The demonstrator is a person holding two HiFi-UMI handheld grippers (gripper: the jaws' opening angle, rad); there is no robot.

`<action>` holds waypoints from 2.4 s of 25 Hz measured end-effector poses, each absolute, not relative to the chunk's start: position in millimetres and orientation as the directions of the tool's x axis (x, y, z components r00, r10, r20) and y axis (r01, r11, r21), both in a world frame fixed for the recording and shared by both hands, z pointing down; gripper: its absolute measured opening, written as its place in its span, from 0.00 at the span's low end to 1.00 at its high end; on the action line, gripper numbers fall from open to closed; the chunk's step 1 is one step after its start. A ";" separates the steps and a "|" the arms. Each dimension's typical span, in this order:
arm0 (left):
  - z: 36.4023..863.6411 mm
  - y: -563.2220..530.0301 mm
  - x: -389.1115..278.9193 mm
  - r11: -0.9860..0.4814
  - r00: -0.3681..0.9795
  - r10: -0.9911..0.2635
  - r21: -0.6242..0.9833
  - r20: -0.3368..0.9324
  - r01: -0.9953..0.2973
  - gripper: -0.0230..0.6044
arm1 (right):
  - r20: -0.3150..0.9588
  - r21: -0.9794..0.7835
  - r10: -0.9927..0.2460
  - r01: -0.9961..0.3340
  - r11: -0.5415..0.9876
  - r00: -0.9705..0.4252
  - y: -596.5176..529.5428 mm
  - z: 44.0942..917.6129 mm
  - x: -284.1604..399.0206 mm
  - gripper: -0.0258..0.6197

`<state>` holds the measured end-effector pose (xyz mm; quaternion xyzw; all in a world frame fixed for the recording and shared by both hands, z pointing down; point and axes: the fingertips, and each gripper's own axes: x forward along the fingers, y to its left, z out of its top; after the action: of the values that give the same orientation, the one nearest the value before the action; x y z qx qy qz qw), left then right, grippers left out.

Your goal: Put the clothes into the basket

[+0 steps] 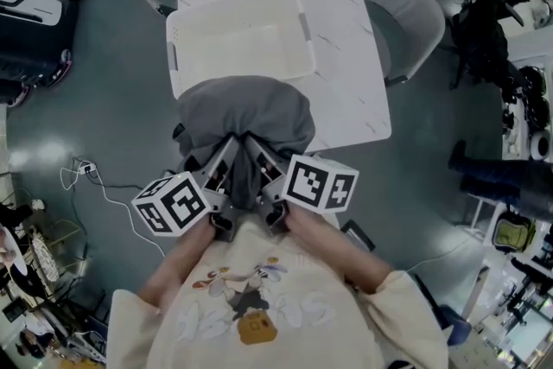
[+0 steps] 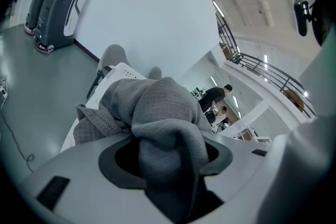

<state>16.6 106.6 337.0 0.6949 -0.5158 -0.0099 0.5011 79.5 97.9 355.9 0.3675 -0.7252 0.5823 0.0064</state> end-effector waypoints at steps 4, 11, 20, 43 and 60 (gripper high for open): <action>325.2 93.9 12.1 0.020 0.462 -0.740 0.703 0.489 -0.711 0.42 | 0.420 -0.842 -0.535 -0.535 0.072 -0.733 85.2 344.2 74.6 0.33; 303.4 69.2 1.9 -0.024 0.464 -0.761 0.695 0.453 -0.718 0.42 | 0.384 -0.841 -0.575 -0.531 0.106 -0.723 60.5 322.6 64.6 0.33; 289.6 44.2 -3.9 -0.059 0.480 -0.769 0.701 0.422 -0.711 0.42 | 0.366 -0.830 -0.594 -0.540 0.140 -0.716 35.8 307.8 59.0 0.33; 272.8 -33.5 -27.2 -0.071 0.462 -0.795 0.696 0.393 -0.714 0.42 | 0.341 -0.815 -0.598 -0.545 0.197 -0.726 -43.2 291.6 35.0 0.33; 305.1 -89.8 -31.4 -0.055 0.491 -0.758 0.709 0.429 -0.703 0.42 | 0.404 -0.799 -0.547 -0.573 0.179 -0.734 -99.8 323.6 27.4 0.33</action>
<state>-31.4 -89.8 305.1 0.7257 -0.5035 -0.0292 0.4679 27.4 -99.8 323.6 0.3647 -0.7677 0.5268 0.0127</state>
